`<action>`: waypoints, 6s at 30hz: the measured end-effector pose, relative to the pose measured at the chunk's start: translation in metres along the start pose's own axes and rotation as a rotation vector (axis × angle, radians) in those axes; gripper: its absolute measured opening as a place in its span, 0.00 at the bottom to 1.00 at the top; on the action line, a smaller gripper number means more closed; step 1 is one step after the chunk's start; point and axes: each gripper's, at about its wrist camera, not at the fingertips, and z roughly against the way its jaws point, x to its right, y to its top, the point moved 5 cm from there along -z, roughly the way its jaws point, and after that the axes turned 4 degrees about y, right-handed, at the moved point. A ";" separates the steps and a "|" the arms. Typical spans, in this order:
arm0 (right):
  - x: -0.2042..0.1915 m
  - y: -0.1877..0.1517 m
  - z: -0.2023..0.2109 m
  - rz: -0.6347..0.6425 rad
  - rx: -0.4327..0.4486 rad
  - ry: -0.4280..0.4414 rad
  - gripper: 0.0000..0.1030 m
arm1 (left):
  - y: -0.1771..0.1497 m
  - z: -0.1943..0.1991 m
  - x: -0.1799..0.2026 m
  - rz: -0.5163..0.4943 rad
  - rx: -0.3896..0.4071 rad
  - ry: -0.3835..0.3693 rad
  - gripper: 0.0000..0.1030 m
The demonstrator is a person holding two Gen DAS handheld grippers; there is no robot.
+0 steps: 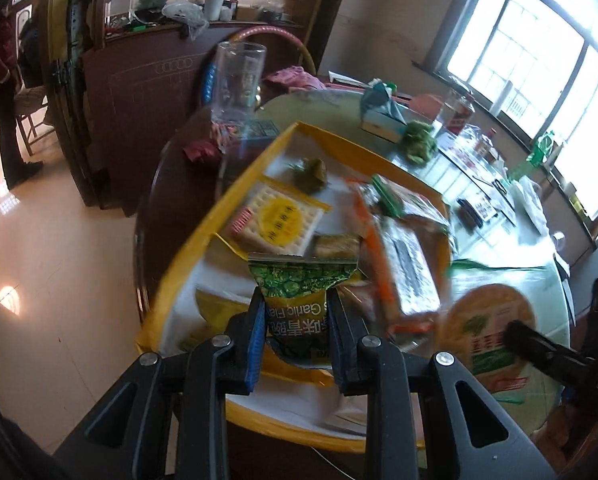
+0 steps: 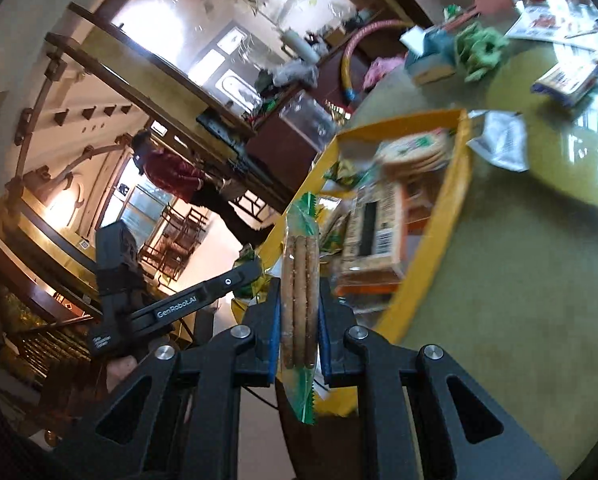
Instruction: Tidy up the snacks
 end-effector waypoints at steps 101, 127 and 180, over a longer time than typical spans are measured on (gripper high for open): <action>0.197 0.091 0.106 -0.301 0.068 -0.552 0.86 | -0.028 0.010 0.104 -0.149 -0.022 -0.148 0.02; 0.261 0.200 0.027 -0.299 -0.015 -1.088 0.66 | -0.022 0.014 0.038 -0.044 -0.008 -0.225 0.02; -0.034 -0.007 -0.001 0.292 -0.012 -0.605 0.86 | -0.020 0.033 0.023 -0.161 0.173 0.217 0.77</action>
